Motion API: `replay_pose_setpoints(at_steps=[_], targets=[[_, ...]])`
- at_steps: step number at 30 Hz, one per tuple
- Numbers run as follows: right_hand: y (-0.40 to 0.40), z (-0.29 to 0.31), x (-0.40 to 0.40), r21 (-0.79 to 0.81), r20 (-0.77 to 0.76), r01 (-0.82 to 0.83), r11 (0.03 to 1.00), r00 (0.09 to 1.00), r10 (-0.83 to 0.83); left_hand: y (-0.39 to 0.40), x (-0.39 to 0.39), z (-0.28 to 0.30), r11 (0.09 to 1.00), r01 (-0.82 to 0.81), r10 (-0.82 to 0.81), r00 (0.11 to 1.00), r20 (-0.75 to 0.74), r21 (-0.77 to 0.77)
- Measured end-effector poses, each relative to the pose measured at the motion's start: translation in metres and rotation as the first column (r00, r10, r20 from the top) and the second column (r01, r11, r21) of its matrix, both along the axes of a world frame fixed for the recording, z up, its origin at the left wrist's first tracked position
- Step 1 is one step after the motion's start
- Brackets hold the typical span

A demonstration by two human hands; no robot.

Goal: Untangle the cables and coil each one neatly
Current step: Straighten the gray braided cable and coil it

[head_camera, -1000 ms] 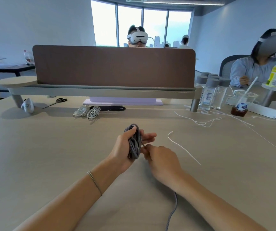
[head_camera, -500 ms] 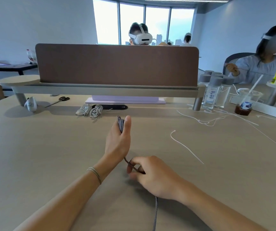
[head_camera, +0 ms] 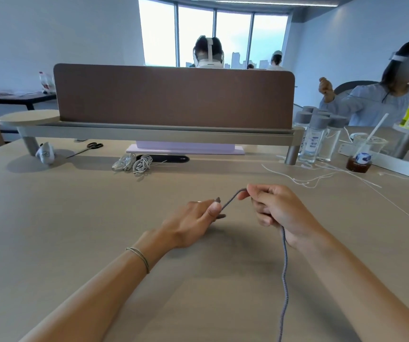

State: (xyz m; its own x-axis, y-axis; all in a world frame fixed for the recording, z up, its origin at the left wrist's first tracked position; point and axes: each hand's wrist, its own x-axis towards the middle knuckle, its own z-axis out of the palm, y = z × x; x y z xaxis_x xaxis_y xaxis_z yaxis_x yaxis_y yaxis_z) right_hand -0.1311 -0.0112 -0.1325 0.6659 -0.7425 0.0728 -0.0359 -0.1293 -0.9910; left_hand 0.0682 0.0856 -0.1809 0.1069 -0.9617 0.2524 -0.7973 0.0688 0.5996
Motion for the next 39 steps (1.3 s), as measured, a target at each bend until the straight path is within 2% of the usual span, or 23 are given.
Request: replay_pose_setpoints(at_steps=[2,4,5,6,7,8,9,10,11,12,14,17,19,24,28,30,32,36,39], targets=[[-0.005,-0.005,0.003,-0.022,0.024,0.041,0.999,0.999,-0.041,0.002,-0.011,0.003,0.993,0.078,-0.081,0.996,0.030,0.084],[-0.009,-0.010,0.006,-0.080,0.021,0.086,0.993,0.996,-0.084,0.003,-0.021,0.006,0.977,0.152,-0.153,0.988,-0.006,0.148],[-0.011,-0.012,0.007,-0.136,0.010,0.108,0.985,0.994,-0.107,0.004,-0.025,0.008,0.966,0.201,-0.190,0.978,-0.081,0.164],[-0.014,-0.015,0.007,-0.219,-0.010,0.130,0.967,0.991,-0.136,0.004,-0.026,0.009,0.951,0.265,-0.227,0.948,-0.224,0.160],[-0.016,-0.018,0.008,-0.323,-0.041,0.151,0.934,0.984,-0.173,0.004,-0.026,0.009,0.938,0.323,-0.244,0.873,-0.422,0.127],[-0.018,-0.023,0.009,-0.427,-0.083,0.161,0.890,0.973,-0.215,0.004,-0.026,0.010,0.930,0.360,-0.235,0.742,-0.628,0.078],[-0.017,-0.027,0.010,-0.515,-0.131,0.153,0.843,0.958,-0.254,0.004,-0.025,0.011,0.928,0.372,-0.201,0.572,-0.795,0.034],[-0.015,-0.033,0.012,-0.588,-0.187,0.128,0.799,0.939,-0.287,0.003,-0.024,0.011,0.939,0.345,-0.156,0.417,-0.895,-0.003],[-0.012,-0.038,0.015,-0.645,-0.249,0.087,0.759,0.915,-0.316,0.001,-0.023,0.011,0.959,0.283,-0.117,0.317,-0.941,-0.024],[-0.008,-0.043,0.018,-0.680,-0.312,0.040,0.732,0.888,-0.338,0.000,-0.023,0.010,0.976,0.214,-0.087,0.265,-0.960,-0.029],[-0.001,-0.049,0.025,-0.698,-0.413,-0.042,0.715,0.839,-0.354,-0.002,-0.024,0.008,0.996,0.085,-0.002,0.248,-0.969,0.020],[0.006,-0.052,0.030,-0.724,-0.503,-0.138,0.676,0.776,-0.380,-0.005,-0.024,0.006,0.982,-0.110,0.182,0.327,-0.927,0.154],[0.014,-0.053,0.033,-0.723,-0.553,-0.204,0.660,0.744,-0.376,-0.007,-0.022,0.006,0.967,-0.170,0.239,0.334,-0.912,0.191],[0.033,-0.058,0.042,-0.744,-0.621,-0.347,0.570,0.673,-0.401,-0.004,-0.026,0.013,0.987,-0.087,0.152,0.201,-0.968,0.137],[0.050,-0.054,0.043,-0.737,-0.628,-0.398,0.547,0.702,-0.335,-0.010,-0.023,0.010,0.975,-0.207,0.091,0.066,-0.994,0.076],[0.059,-0.052,0.043,-0.698,-0.628,-0.408,0.589,0.744,-0.229,-0.013,-0.015,0.008,0.938,-0.335,0.119,0.083,-0.989,0.085],[0.063,-0.053,0.043,-0.651,-0.607,-0.400,0.645,0.785,-0.126,-0.016,-0.008,0.007,0.899,-0.432,0.161,0.171,-0.972,0.073],[0.068,-0.053,0.042,-0.582,-0.565,-0.382,0.718,0.825,-0.020,-0.013,-0.002,0.009,0.834,-0.552,0.257,0.392,-0.883,-0.003],[0.074,-0.045,0.038,-0.502,-0.512,-0.403,0.766,0.852,0.113,-0.009,-0.002,0.005,0.826,-0.550,0.323,0.643,-0.695,-0.125]])
